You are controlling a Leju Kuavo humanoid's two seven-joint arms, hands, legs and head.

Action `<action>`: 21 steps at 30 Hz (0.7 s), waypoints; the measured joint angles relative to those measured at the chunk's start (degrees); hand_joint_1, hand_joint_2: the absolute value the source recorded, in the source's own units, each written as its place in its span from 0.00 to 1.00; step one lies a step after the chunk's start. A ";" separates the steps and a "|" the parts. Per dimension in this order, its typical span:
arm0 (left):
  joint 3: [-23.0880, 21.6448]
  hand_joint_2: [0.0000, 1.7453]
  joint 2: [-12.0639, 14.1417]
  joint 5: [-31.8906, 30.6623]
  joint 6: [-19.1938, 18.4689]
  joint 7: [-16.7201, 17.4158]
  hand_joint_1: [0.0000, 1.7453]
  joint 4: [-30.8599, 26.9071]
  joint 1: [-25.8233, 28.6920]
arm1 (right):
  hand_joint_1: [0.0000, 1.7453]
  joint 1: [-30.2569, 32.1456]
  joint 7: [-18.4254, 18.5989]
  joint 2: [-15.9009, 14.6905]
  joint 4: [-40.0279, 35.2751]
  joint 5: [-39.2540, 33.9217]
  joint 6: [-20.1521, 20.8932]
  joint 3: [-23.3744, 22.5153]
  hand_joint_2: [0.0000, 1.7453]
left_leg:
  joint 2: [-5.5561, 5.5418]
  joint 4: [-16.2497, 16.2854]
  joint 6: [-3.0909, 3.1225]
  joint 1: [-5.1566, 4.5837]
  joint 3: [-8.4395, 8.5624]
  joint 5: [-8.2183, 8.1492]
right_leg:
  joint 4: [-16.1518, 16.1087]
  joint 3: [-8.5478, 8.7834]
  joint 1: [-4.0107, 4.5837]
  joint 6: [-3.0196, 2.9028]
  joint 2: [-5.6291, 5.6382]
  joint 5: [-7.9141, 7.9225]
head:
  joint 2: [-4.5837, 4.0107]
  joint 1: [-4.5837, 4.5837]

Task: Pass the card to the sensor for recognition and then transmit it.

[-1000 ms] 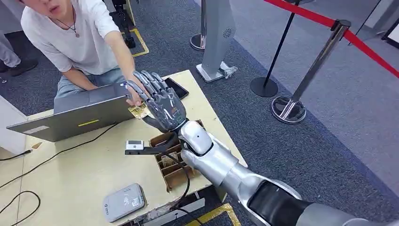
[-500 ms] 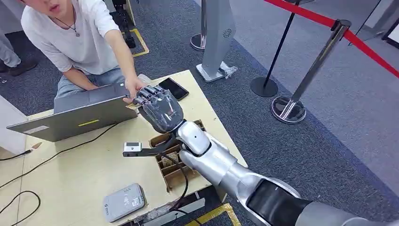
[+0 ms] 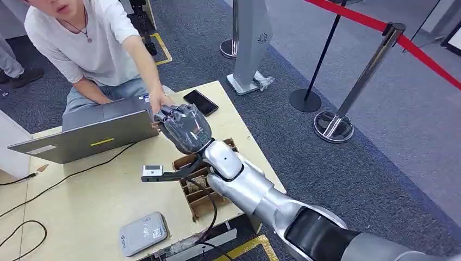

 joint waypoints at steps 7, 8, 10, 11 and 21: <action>0.00 0.00 0.00 0.18 0.02 0.00 0.00 0.00 0.01 | 1.00 0.00 -0.11 0.15 -0.04 -0.76 -0.26 0.11 1.00 | 0.00 0.00 0.00 0.00 0.00 0.00 | 0.00 0.00 0.00 0.00 0.00 0.00 | 0.00 0.00; 0.00 0.00 0.02 0.20 0.05 0.00 0.00 0.00 0.01 | 1.00 0.00 -0.54 0.18 -0.11 -1.57 -0.24 0.13 1.00 | 0.00 0.00 0.00 0.00 0.00 0.00 | 0.00 0.00 0.00 0.00 0.00 0.00 | 0.00 0.00; 0.00 0.00 0.04 0.37 0.15 0.00 0.00 0.00 0.01 | 1.00 0.01 -2.25 0.24 -0.24 -4.18 0.04 0.13 1.00 | 0.00 0.00 0.00 0.00 0.00 0.00 | 0.00 0.00 0.00 0.00 0.00 0.00 | 0.00 0.02; 0.00 0.00 0.07 0.44 -0.02 0.24 0.00 0.00 0.03 | 1.00 0.04 -3.90 0.33 -0.57 -7.05 1.14 0.13 1.00 | 0.00 0.00 0.00 0.00 0.00 0.00 | 0.00 0.00 0.00 0.00 0.00 0.00 | 0.00 0.00; 0.00 0.00 1.64 0.48 -3.17 2.95 0.00 0.00 -0.44 | 1.00 1.63 -12.15 1.16 -8.81 -36.45 26.70 1.16 1.00 | 0.01 0.00 -0.01 0.01 0.01 0.01 | 0.00 -0.01 0.01 0.00 0.02 0.00 | 0.00 0.00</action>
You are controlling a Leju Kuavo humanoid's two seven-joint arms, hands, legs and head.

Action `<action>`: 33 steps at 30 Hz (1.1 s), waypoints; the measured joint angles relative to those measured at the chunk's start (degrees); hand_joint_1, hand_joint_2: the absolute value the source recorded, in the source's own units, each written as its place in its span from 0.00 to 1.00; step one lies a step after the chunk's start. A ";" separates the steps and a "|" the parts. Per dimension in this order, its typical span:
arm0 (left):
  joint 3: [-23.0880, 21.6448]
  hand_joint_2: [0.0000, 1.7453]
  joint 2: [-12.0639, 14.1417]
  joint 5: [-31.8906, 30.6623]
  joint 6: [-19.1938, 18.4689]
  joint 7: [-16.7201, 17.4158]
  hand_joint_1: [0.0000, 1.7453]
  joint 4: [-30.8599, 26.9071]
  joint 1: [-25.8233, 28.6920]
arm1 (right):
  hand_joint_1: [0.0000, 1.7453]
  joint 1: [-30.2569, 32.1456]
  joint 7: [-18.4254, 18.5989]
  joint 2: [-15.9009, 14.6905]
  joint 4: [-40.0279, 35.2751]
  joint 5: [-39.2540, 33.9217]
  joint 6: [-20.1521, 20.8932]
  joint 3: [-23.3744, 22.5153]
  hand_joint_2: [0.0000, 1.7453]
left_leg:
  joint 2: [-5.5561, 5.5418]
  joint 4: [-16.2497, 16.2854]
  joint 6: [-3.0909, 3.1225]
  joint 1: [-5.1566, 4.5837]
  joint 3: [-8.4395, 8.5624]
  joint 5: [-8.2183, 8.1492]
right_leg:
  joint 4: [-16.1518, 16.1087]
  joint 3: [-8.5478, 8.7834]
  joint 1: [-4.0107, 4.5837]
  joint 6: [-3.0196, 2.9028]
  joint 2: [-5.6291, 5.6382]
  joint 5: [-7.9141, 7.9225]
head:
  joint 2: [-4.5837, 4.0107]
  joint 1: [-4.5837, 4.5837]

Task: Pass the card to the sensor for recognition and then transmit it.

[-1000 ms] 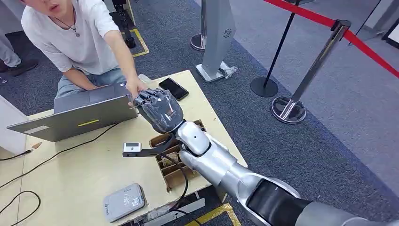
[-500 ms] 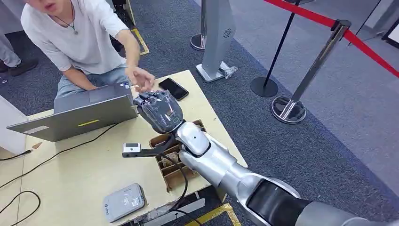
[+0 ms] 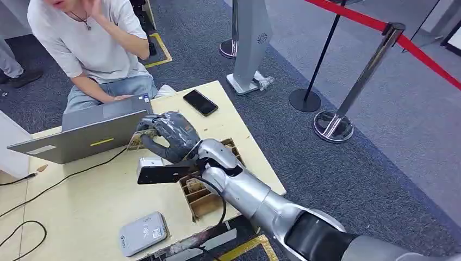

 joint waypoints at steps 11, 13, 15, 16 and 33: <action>0.00 0.00 0.17 0.42 0.04 0.35 0.00 0.00 -0.30 | 1.00 0.08 1.51 -0.09 1.35 -10.90 19.44 5.81 1.00 | 0.00 0.00 0.00 0.00 0.00 0.01 | 0.00 0.02 0.00 0.00 -0.01 0.01 | 0.00 0.00; 0.00 0.00 0.17 0.52 0.04 0.55 0.00 0.00 -0.35 | 1.00 -0.58 2.05 0.00 3.45 -10.98 20.07 6.99 1.00 | 0.00 0.00 0.00 0.00 0.00 0.01 | 0.00 0.02 0.00 0.00 -0.02 0.01 | 0.00 0.02; -0.04 0.00 0.17 0.50 0.02 0.66 0.00 0.00 -0.42 | 1.00 -1.48 2.58 0.28 6.08 -11.01 20.38 8.13 1.00 | 0.00 0.00 -0.01 0.00 0.00 0.01 | 0.01 0.02 0.00 0.00 -0.01 0.02 | 0.00 0.02; -0.11 0.00 0.17 0.42 0.00 0.68 0.00 0.00 -0.50 | 1.00 -1.88 2.67 0.48 7.54 -11.05 20.38 8.78 1.00 | 0.00 0.00 -0.01 0.00 0.00 0.01 | 0.01 0.02 0.00 0.00 -0.01 0.02 | 0.00 0.00; -1.49 0.00 -1.29 -0.57 2.66 0.13 0.00 0.00 -0.38 | 1.00 -2.48 6.49 2.82 21.36 -9.41 17.25 16.11 1.00 | -0.01 0.00 -0.01 0.00 -0.01 0.01 | 0.00 0.02 0.00 0.00 -0.02 0.01 | 0.00 0.02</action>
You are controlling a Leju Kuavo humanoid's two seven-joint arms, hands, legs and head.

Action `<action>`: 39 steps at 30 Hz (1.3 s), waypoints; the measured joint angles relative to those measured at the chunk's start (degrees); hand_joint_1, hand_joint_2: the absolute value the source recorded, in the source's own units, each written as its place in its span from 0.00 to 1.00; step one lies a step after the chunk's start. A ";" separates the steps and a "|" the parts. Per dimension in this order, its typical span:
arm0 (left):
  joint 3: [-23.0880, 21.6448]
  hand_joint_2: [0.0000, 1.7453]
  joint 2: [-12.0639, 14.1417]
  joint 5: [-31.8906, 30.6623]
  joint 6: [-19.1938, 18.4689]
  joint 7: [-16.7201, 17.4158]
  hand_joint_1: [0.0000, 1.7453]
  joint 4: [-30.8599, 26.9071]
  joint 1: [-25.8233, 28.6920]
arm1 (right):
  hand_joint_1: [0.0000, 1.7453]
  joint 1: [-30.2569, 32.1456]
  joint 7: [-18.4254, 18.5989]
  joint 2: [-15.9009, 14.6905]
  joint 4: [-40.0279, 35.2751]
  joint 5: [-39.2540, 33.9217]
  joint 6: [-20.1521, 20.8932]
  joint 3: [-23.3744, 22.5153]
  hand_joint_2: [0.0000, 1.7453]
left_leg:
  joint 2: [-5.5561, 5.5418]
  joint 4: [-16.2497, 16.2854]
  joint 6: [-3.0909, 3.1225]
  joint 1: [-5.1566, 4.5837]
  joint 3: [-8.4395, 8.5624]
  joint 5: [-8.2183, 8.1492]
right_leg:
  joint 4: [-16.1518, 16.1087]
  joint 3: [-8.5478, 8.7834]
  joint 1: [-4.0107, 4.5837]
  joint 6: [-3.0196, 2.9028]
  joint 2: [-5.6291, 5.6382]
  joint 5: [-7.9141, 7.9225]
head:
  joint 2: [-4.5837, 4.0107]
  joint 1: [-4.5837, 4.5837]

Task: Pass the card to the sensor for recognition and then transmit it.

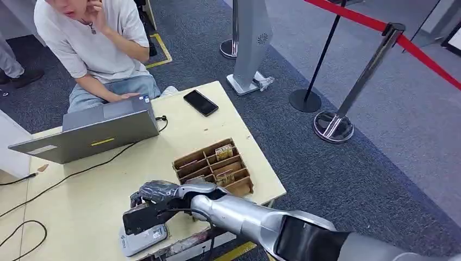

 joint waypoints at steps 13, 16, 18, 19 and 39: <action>-0.24 0.00 0.81 0.48 -2.62 4.85 0.00 0.00 -0.89 | 1.00 -2.75 5.42 1.84 4.70 4.11 -0.92 5.11 1.00 | 0.01 0.00 0.00 -0.01 0.01 0.00 | 0.00 0.00 0.00 0.00 0.01 0.00 | 0.00 0.00; -0.24 0.00 0.81 0.50 -2.60 5.22 0.00 0.00 -0.91 | 1.00 -2.95 6.58 1.95 5.18 5.38 -2.14 5.88 1.00 | 0.01 0.00 0.00 -0.01 0.01 0.00 | 0.00 0.00 0.00 0.00 0.01 0.00 | 0.00 0.00; -0.24 0.00 0.72 0.50 -2.60 5.33 0.00 0.00 -0.92 | 1.00 -3.14 7.69 2.08 5.53 6.78 -3.54 6.56 1.00 | 0.01 0.00 0.00 -0.01 0.01 0.00 | 0.00 0.00 0.00 0.00 0.01 0.00 | 0.00 -0.02; -0.24 0.00 0.70 0.50 -2.62 5.33 0.00 0.00 -0.92 | 1.00 -3.20 8.26 2.10 5.68 7.56 -4.29 6.95 1.00 | 0.01 0.00 0.00 -0.01 0.01 0.00 | 0.00 0.00 0.00 0.00 0.01 0.00 | 0.00 0.00; -0.20 0.00 -0.46 3.13 -1.05 6.38 0.00 0.00 -1.61 | 1.00 -3.52 10.64 5.48 9.90 13.03 -10.51 11.36 1.00 | 0.02 0.00 0.00 0.00 0.02 0.00 | 0.00 0.00 0.00 0.00 0.02 0.00 | 0.00 -0.02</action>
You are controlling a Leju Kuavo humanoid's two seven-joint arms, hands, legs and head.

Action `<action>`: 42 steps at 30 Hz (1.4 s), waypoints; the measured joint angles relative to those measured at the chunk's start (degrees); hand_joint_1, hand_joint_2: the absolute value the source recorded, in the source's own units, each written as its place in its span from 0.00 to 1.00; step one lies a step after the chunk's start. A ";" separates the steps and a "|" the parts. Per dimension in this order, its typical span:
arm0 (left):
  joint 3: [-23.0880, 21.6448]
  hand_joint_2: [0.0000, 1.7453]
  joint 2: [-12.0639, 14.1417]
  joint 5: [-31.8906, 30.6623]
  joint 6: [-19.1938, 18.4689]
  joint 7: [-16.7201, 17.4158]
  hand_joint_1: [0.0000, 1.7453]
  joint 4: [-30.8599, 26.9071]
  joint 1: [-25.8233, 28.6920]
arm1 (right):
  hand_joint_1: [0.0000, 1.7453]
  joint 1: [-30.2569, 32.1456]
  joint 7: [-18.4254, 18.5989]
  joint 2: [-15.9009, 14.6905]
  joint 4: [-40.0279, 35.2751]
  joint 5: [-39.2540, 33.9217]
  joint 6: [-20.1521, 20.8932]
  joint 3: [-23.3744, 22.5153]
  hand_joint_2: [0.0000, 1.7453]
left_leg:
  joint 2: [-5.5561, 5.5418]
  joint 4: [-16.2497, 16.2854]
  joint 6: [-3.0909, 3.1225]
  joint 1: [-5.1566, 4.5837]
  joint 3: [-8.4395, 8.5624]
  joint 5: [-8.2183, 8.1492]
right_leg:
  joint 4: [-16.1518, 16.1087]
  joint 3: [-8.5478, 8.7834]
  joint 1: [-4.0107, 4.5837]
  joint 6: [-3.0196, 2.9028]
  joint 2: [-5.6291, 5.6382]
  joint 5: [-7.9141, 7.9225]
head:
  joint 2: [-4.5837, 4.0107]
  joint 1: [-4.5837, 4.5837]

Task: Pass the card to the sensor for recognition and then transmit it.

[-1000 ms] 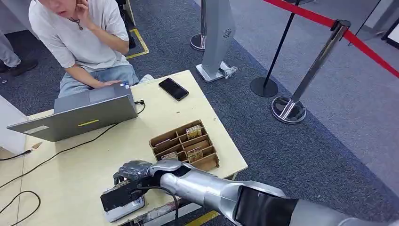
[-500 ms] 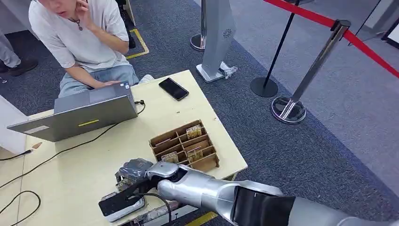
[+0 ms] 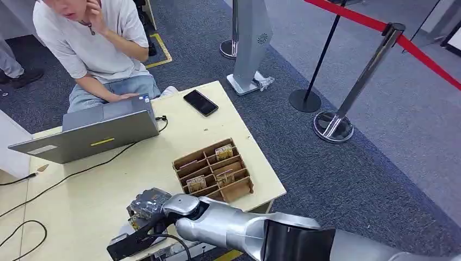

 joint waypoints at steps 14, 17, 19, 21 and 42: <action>0.00 0.00 0.00 0.02 -0.13 -0.04 0.00 0.00 0.00 | 1.00 -0.12 1.14 1.18 2.31 1.68 -2.49 1.25 1.00 | 0.00 0.00 0.00 0.00 0.00 0.00 | 0.00 0.00 0.00 0.00 0.00 0.00 | 0.00 0.02; 0.00 0.00 0.00 0.00 -0.17 -0.04 0.00 0.00 0.00 | 1.00 -0.14 1.71 1.47 3.04 2.49 -3.35 1.33 1.00 | 0.00 0.00 0.00 0.00 0.00 0.00 | 0.00 0.00 0.00 0.00 0.00 0.00 | 0.00 0.02; 0.00 0.00 0.00 -0.04 -0.17 -0.04 0.00 0.00 -0.01 | 1.00 -0.15 1.97 1.62 3.59 3.13 -3.94 1.47 1.00 | 0.00 0.00 0.00 0.00 0.00 0.00 | 0.00 0.00 0.00 0.00 0.00 0.00 | 0.00 0.02; 0.00 0.00 0.00 -0.04 -0.17 -0.04 0.00 0.00 -0.01 | 1.00 -0.15 2.14 1.75 4.15 3.23 -4.44 1.51 1.00 | 0.00 0.00 0.00 0.00 0.00 0.00 | 0.00 0.00 0.00 0.00 0.00 0.00 | 0.00 0.02; 0.00 0.00 0.00 0.09 -0.09 0.02 0.00 0.00 -0.01 | 1.00 -0.48 1.38 2.93 7.10 3.91 -5.66 1.51 1.00 | 0.00 0.00 0.00 0.00 0.01 0.00 | 0.00 0.00 0.00 0.00 0.00 0.00 | 0.00 0.02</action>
